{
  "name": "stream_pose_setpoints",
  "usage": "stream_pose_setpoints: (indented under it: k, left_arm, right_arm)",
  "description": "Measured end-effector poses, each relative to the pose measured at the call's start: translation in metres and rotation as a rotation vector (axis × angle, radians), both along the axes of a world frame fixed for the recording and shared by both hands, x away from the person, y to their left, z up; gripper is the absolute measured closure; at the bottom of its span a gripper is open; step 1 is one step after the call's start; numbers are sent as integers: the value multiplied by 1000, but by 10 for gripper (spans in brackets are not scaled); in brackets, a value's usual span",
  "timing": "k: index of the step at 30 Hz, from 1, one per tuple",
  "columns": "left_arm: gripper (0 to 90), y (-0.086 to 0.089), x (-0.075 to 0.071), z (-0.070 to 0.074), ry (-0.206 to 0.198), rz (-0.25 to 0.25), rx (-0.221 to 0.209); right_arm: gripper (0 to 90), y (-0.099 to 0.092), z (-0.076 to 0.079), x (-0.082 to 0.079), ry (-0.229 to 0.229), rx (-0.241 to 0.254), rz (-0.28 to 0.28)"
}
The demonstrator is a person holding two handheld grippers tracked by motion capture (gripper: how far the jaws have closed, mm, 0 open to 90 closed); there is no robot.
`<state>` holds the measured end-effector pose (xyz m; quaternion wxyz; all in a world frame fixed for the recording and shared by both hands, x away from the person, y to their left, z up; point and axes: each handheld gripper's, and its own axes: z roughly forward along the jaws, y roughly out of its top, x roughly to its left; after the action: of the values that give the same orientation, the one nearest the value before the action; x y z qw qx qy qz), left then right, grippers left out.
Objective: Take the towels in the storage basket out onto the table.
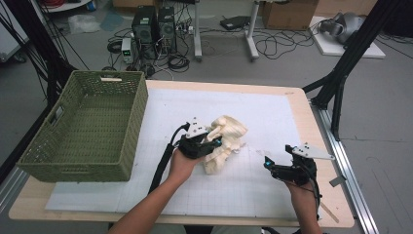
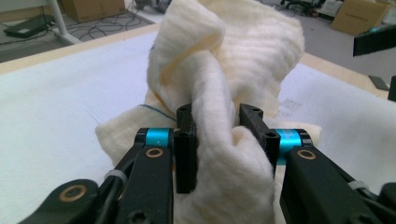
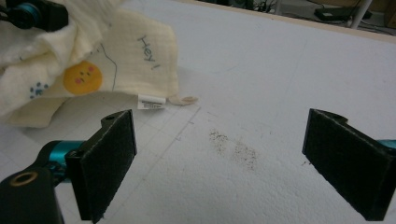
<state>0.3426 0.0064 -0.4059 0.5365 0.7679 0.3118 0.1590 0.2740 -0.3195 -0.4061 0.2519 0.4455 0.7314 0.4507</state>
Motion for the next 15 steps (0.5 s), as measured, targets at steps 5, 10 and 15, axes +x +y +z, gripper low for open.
stream_pose_setpoints:
  k: [5,10,15]
  left_arm:
    - [649,-3,3,-7,31,-7,38]
    - [463,-1,6,-10,68,14,65]
    - [407,11,5,-9,54,51,34]
  right_arm:
    - [91,0,0,0,7,-1,3]
    - [91,0,-1,1,12,-15,0]
    - [91,0,-1,0,12,-16,-1]
